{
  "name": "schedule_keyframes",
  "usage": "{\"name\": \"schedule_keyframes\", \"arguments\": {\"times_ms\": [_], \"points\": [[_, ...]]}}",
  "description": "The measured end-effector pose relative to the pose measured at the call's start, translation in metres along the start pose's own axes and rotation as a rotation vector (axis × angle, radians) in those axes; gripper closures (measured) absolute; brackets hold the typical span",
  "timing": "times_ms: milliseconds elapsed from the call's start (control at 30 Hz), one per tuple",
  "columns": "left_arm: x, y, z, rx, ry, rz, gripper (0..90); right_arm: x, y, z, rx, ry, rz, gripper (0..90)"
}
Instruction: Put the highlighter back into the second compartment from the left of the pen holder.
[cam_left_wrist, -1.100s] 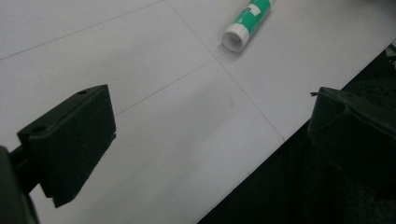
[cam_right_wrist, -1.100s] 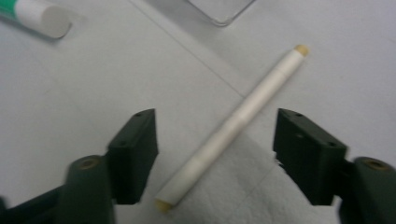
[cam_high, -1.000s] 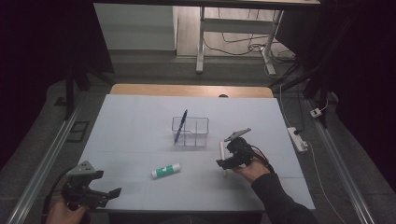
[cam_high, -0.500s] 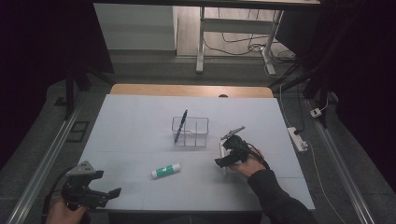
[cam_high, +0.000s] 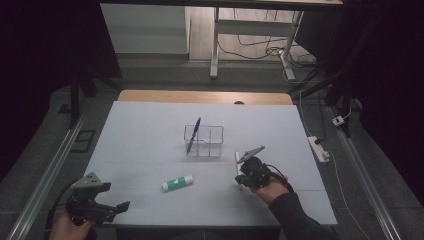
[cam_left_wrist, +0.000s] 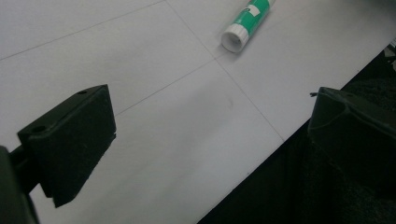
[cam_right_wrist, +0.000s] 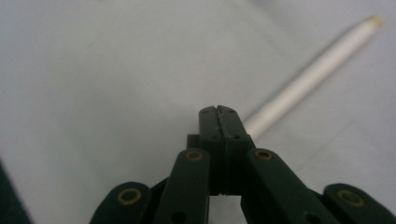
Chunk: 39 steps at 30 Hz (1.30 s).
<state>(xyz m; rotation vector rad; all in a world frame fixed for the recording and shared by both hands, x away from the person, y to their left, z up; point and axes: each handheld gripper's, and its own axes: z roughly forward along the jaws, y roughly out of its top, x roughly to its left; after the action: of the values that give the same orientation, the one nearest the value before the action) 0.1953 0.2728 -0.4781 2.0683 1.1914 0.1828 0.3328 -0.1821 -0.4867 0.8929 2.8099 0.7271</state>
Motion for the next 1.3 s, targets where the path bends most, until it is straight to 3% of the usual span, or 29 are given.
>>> {"name": "schedule_keyframes", "arguments": {"times_ms": [200, 433, 1067, 1300], "points": [[0.0, 0.0, 0.0, 0.0, 0.0, 0.0, 1.1, 0.011, -0.011, 0.007, 0.063, 0.015, -0.029, 89.3], [0.0, 0.0, 0.0, 0.001, 0.001, 0.001, 1.1, 0.005, -0.016, 0.007, 0.091, 0.023, 0.003, 89.3], [0.0, 0.0, 0.001, 0.004, 0.004, 0.001, 1.1, -0.014, -0.039, -0.011, 0.127, -0.032, 0.017, 89.2], [0.0, 0.0, 0.001, 0.007, 0.005, 0.003, 1.2, -0.025, -0.051, -0.019, 0.129, -0.048, 0.056, 89.2]]}}
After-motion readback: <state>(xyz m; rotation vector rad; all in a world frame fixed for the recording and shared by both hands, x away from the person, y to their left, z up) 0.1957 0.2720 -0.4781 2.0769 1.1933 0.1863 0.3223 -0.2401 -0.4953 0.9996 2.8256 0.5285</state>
